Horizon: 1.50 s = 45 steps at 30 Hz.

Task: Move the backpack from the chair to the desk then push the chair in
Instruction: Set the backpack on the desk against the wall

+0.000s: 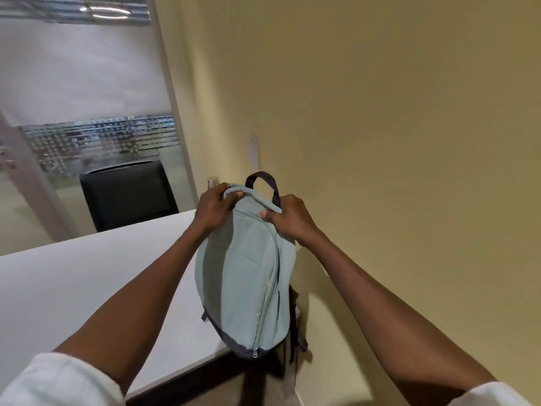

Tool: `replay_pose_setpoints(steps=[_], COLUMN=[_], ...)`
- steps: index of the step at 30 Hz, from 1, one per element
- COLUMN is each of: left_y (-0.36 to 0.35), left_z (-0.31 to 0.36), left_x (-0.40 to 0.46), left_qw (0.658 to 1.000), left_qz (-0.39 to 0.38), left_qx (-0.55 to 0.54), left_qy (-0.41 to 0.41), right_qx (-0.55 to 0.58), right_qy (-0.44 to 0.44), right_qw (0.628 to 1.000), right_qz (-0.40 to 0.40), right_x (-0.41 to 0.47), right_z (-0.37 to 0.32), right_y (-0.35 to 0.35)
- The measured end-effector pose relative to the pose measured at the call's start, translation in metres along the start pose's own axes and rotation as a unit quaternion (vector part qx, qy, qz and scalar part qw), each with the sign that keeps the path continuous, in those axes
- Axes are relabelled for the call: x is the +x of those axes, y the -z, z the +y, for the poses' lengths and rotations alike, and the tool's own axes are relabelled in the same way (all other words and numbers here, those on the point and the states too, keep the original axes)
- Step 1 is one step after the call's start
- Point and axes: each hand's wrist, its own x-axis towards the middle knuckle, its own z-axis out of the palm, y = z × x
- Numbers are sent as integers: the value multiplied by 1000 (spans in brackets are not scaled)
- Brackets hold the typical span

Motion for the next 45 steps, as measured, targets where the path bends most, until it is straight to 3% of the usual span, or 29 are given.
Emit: replay_pose_setpoints(steps=[8,15,19,26,34,37,40,42,45], left_y=[-35,-83,-95,-113,-119,-127,-141,-147,-152], left_z=[-33,-109,-145,-167,-185,-189,-189,-190,-194], left_x=[60,50,35,16,11,11,11,13,16], left_qw=[996,963,942,895,905,899,895,893,892], left_qz=[0,-164,-236,-315,-310,-346,-353,-352,-354], left_qx=[69,103,81,-8,-79,-52,-47,-50,-37], left_qy=[53,189,223,316,281,262,269,277,281], right_qx=[84,22,-141,-368,-379,-448,-526,-548,-587], right_qy=[-57,-119,-64,41,54,86,252,322,236], right_qw=[994,993,987,926,915,880,807,772,768], right_qz=[28,2,37,66,131,132,98,16,-97], right_x=[69,88,101,114,134,133,125,115,99], right_z=[35,109,104,103,98,100,105,114,130], right_y=[-30,-51,-58,-67,-73,-78,-81,-87,-87])
